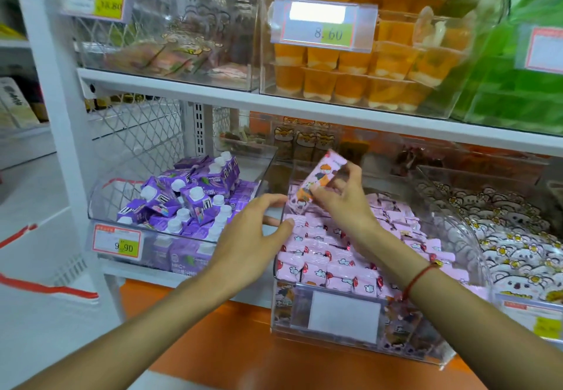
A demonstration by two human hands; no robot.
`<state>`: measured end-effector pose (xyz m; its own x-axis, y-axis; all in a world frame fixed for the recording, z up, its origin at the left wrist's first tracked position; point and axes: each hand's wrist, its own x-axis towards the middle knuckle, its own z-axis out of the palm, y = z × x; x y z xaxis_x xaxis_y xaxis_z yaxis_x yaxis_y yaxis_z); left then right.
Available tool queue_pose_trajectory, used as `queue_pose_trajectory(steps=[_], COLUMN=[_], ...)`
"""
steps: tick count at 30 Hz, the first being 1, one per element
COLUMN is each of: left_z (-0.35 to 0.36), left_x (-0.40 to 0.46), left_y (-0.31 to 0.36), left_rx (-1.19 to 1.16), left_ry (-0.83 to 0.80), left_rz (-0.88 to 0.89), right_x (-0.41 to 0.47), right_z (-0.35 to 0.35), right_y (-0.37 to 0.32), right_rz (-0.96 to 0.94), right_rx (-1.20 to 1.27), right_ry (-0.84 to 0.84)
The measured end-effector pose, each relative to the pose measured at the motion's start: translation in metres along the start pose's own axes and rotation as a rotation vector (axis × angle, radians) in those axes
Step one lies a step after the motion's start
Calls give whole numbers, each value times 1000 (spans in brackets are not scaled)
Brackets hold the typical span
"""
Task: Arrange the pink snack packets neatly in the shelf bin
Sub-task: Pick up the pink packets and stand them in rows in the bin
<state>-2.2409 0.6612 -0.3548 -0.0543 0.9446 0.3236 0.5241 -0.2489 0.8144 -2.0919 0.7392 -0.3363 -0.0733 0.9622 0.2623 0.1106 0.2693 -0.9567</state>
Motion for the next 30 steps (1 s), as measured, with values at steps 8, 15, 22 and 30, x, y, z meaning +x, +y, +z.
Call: queue_pose_trajectory(steps=[8, 15, 22, 30], left_z=[0, 1, 1, 1], left_x=[2, 3, 1, 1], left_y=[-4, -7, -7, -9], left_rx=[-12, -22, -54, -56], left_ry=[8, 8, -1, -2], left_rz=[-2, -5, 2, 10], right_x=[1, 14, 23, 24], right_z=[-3, -2, -17, -25], right_y=[18, -1, -7, 9], right_rz=[-325, -262, -156, -119], right_rx=[-828, -1106, -967, -898], right_ry=[-263, -507, -354, -323])
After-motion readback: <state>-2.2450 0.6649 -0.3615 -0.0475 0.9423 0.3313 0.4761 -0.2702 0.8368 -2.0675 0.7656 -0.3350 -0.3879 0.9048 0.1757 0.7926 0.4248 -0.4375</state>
